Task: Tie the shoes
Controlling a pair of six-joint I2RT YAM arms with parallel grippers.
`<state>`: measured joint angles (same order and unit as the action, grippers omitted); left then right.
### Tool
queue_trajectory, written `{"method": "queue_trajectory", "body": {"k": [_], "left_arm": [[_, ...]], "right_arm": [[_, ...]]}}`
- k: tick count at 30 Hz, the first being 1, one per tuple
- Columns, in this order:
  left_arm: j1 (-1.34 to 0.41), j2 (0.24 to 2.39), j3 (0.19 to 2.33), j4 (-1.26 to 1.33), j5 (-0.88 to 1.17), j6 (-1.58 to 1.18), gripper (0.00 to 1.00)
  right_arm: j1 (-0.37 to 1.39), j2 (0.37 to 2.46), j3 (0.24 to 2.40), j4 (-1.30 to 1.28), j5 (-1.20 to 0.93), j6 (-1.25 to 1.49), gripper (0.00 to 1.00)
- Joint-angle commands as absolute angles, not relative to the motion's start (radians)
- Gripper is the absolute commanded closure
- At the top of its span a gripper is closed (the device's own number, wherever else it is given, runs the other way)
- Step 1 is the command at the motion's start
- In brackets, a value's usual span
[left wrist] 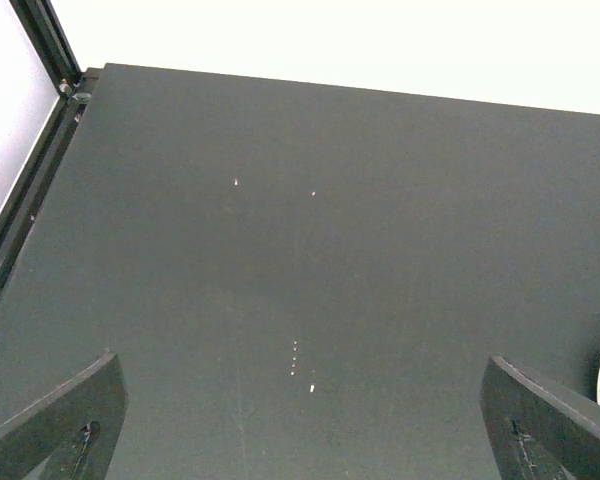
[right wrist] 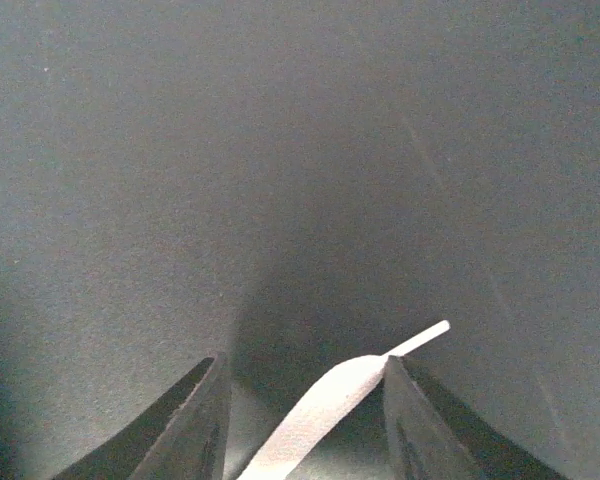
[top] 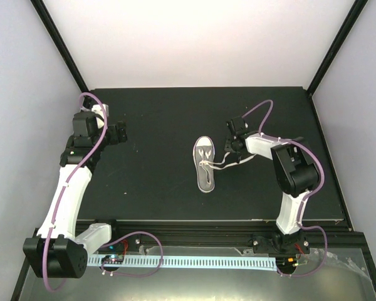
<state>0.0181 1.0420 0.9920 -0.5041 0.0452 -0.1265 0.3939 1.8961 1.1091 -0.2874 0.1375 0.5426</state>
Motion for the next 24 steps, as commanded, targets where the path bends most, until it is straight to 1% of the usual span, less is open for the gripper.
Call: {"method": "queue_trajectory", "body": {"k": [1, 2, 3, 4, 14, 19, 21, 24], "left_arm": [[0.022, 1.040, 1.000, -0.514, 0.056, -0.126, 0.01], [0.023, 1.039, 1.000, -0.514, 0.058, -0.127, 0.01], [0.023, 1.039, 1.000, -0.514, 0.060, -0.128, 0.01], [0.022, 1.040, 1.000, -0.514, 0.061, -0.127, 0.01], [0.023, 1.036, 0.999, -0.514, 0.064, -0.130, 0.01], [0.022, 1.037, 0.999, -0.514, 0.064, -0.132, 0.01], [0.023, 1.036, 0.999, -0.514, 0.067, -0.133, 0.01], [0.022, 1.036, 0.997, -0.513, 0.067, -0.134, 0.01]], "right_arm": [[0.412, 1.935, 1.127, -0.335, 0.226, 0.525, 0.60], [0.412, 1.939, 1.129, -0.337, 0.221, 0.519, 0.63], [0.413, 1.945, 1.132, -0.338, 0.214, 0.510, 0.67], [0.415, 1.950, 1.138, -0.343, 0.210, 0.505, 0.69], [0.421, 1.967, 1.172, -0.389, 0.200, 0.421, 0.70], [0.421, 1.978, 1.189, -0.410, 0.124, 0.388, 0.70], [0.424, 1.986, 1.192, -0.414, 0.113, 0.383, 0.75], [0.429, 1.990, 1.190, -0.419, 0.119, 0.380, 0.90]]}}
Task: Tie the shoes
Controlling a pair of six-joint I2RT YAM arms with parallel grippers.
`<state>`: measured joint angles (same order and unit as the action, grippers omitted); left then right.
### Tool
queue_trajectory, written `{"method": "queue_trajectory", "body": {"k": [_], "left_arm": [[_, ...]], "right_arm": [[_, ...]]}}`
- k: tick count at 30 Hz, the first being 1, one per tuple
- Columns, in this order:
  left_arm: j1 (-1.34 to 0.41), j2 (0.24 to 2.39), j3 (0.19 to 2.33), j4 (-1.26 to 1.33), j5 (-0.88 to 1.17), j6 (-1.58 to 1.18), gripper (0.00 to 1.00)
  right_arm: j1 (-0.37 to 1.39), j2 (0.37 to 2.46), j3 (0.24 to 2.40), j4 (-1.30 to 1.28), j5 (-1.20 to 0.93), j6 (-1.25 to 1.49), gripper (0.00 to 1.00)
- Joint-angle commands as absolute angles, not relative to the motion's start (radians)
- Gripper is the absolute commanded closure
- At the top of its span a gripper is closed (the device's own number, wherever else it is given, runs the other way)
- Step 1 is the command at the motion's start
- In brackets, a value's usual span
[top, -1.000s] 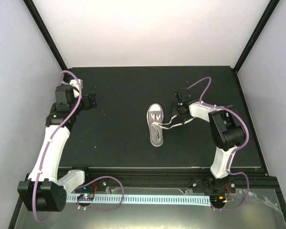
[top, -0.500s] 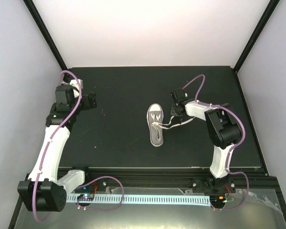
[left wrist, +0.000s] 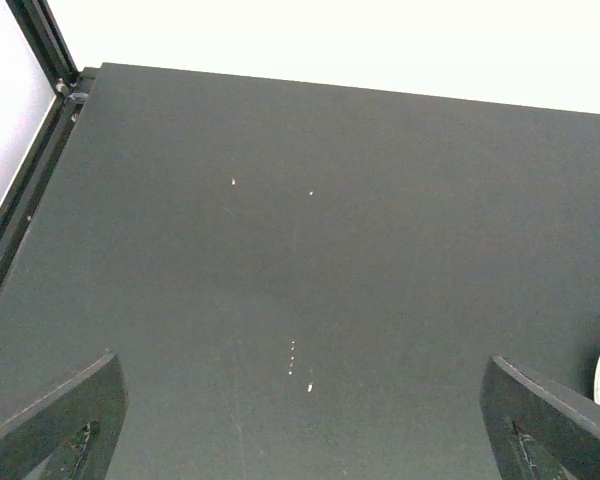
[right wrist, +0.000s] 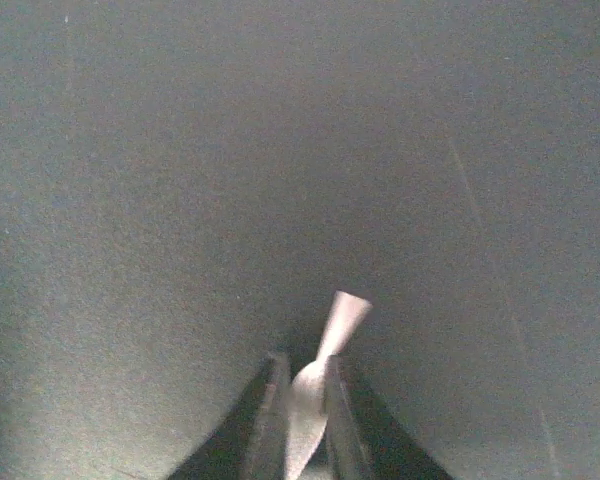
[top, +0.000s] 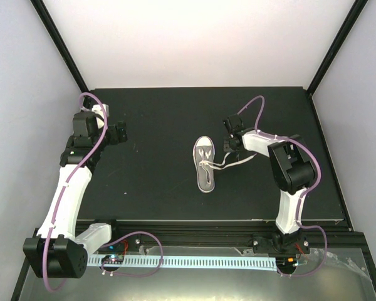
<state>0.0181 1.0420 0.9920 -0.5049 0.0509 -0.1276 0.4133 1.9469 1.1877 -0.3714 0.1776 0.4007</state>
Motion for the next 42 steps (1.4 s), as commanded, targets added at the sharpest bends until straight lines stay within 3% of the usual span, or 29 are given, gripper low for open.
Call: {"method": "queue_trajectory", "body": {"k": [1, 10, 21, 28, 38, 39, 40, 42], "left_arm": [[0.022, 1.037, 0.998, -0.514, 0.067, -0.135, 0.01], [0.022, 1.034, 0.996, -0.512, 0.063, -0.135, 0.01], [0.022, 0.980, 0.986, -0.497, 0.005, -0.148, 0.01], [0.022, 0.949, 0.977, -0.484, -0.023, -0.155, 0.01], [0.023, 0.899, 0.934, -0.430, -0.018, -0.137, 0.01], [0.023, 0.903, 0.934, -0.428, -0.008, -0.135, 0.01], [0.023, 0.908, 0.934, -0.427, 0.001, -0.136, 0.01], [0.023, 0.921, 0.936, -0.430, 0.014, -0.137, 0.01]], "right_arm": [[0.429, 1.986, 1.186, -0.419, 0.122, 0.383, 0.95], [0.430, 1.837, 1.145, -0.379, 0.115, 0.402, 0.98], [0.489, 1.453, 1.102, -0.137, -0.217, 0.374, 0.99], [0.703, 1.473, 1.097, 0.066, -0.434, 0.424, 0.98], [0.873, 1.681, 1.070, 0.185, -0.414, 0.578, 0.98], [0.878, 1.707, 1.092, 0.140, -0.405, 0.562, 0.96], [0.880, 1.730, 1.116, 0.095, -0.396, 0.547, 0.88], [0.880, 1.741, 1.129, 0.050, -0.361, 0.528, 0.64]]}}
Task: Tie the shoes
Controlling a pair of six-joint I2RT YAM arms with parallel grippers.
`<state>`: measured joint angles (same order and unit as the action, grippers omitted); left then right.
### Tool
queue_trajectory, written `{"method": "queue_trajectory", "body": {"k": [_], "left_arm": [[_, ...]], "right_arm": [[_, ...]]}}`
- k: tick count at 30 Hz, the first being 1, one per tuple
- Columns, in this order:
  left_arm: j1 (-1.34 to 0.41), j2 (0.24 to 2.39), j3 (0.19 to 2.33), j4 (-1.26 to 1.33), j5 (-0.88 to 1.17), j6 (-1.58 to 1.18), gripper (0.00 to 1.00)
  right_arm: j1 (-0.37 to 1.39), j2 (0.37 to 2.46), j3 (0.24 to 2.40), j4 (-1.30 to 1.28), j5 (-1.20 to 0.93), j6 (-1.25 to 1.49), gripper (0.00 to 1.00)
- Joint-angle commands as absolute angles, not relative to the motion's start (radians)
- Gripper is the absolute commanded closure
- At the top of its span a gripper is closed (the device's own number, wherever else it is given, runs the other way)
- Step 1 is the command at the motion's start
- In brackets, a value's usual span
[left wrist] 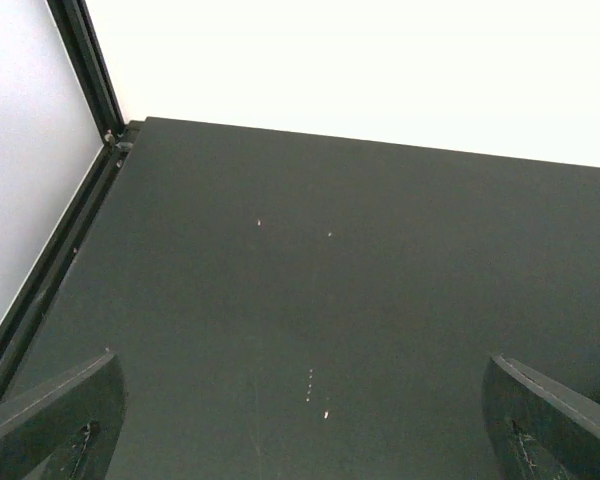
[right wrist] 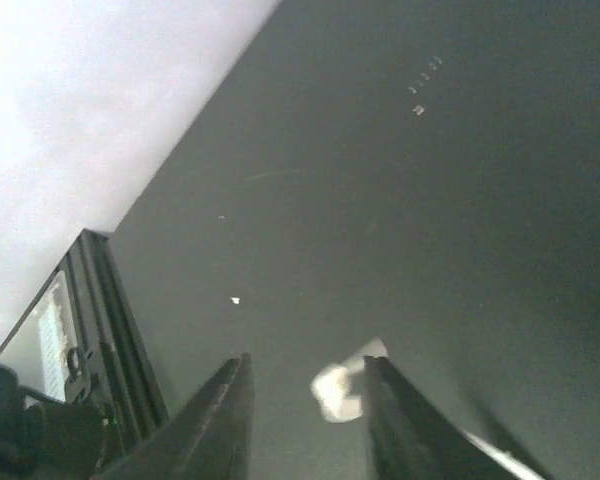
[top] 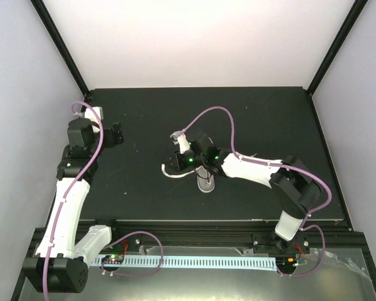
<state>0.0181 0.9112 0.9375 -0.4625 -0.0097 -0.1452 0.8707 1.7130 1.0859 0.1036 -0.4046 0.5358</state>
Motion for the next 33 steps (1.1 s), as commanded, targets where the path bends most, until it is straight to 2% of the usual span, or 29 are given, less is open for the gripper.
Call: {"method": "queue_trajectory", "body": {"k": [1, 3, 4, 7, 12, 16, 21, 25, 29, 33], "left_arm": [[0.023, 0.930, 0.940, -0.434, 0.017, -0.138, 0.01], [0.022, 0.944, 0.946, -0.443, 0.021, -0.138, 0.01], [0.023, 0.951, 0.948, -0.447, 0.028, -0.138, 0.01], [0.019, 0.967, 0.947, -0.444, 0.069, -0.144, 0.01], [-0.035, 1.002, 0.930, -0.437, 0.129, -0.202, 0.01], [-0.207, 1.057, 0.896, -0.458, 0.143, -0.309, 0.07], [-0.381, 1.134, 0.742, -0.431, 0.197, -0.516, 0.25], [-0.510, 1.205, 0.685, -0.463, 0.106, -0.594, 0.32], [-0.560, 1.242, 0.673, -0.496, 0.062, -0.623, 0.39], [-0.583, 1.274, 0.662, -0.510, 0.064, -0.634, 0.40]], "right_arm": [[0.880, 1.722, 1.121, 0.047, -0.327, 0.510, 0.50], [0.878, 1.670, 1.098, 0.025, -0.247, 0.476, 0.31], [0.877, 1.644, 1.091, 0.012, -0.199, 0.457, 0.26], [0.864, 1.553, 1.076, -0.048, -0.068, 0.417, 0.18], [0.783, 1.384, 0.983, -0.122, 0.049, 0.438, 0.13], [0.684, 1.268, 0.895, -0.202, 0.086, 0.460, 0.13], [0.558, 1.141, 0.757, -0.219, 0.091, 0.477, 0.11], [0.527, 1.128, 0.711, -0.205, 0.072, 0.485, 0.11], [0.526, 1.149, 0.712, -0.184, 0.037, 0.500, 0.11], [0.526, 1.167, 0.714, -0.161, 0.023, 0.508, 0.11]]}}
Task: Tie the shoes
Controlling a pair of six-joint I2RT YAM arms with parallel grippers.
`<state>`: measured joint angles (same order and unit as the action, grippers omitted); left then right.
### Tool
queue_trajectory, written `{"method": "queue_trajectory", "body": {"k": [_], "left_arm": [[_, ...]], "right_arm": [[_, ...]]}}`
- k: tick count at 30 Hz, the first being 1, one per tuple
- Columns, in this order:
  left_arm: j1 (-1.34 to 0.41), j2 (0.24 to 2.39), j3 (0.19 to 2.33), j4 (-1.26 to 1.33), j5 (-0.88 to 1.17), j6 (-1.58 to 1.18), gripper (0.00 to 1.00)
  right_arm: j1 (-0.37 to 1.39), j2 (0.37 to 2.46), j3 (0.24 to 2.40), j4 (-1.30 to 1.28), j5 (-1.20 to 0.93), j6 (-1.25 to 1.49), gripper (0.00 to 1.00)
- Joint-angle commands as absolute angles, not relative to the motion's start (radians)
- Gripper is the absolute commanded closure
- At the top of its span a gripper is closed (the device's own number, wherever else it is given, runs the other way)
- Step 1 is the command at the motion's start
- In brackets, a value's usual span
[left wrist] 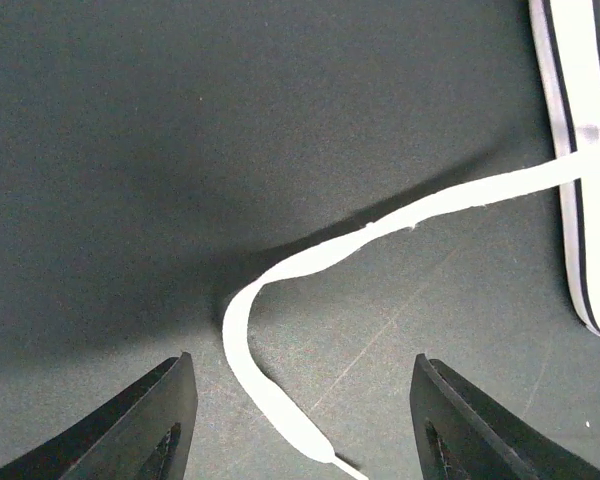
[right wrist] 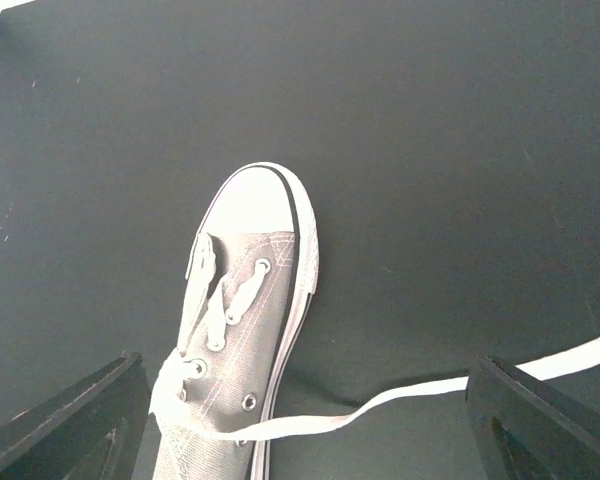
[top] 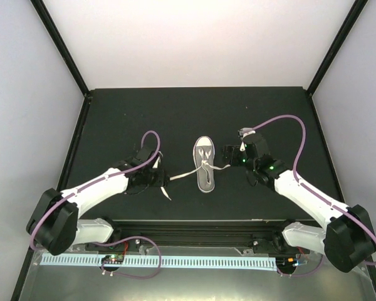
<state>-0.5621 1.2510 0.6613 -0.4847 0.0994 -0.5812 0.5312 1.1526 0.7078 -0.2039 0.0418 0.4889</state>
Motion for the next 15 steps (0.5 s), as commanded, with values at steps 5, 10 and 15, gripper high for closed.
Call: {"method": "queue_trajectory", "body": {"k": [5, 10, 15], "left_arm": [[-0.586, 1.317, 0.650, -0.496, 0.074, -0.633, 0.48], [-0.587, 1.353, 0.652, -0.477, 0.080, -0.627, 0.52], [-0.586, 1.394, 0.649, -0.456, 0.097, -0.620, 0.58]], "right_arm": [[0.527, 1.172, 0.714, -0.151, 0.010, 0.512, 0.11], [0.526, 1.163, 0.704, -0.124, -0.029, 0.489, 0.11], [0.526, 1.162, 0.704, -0.115, -0.043, 0.470, 0.11]]}}
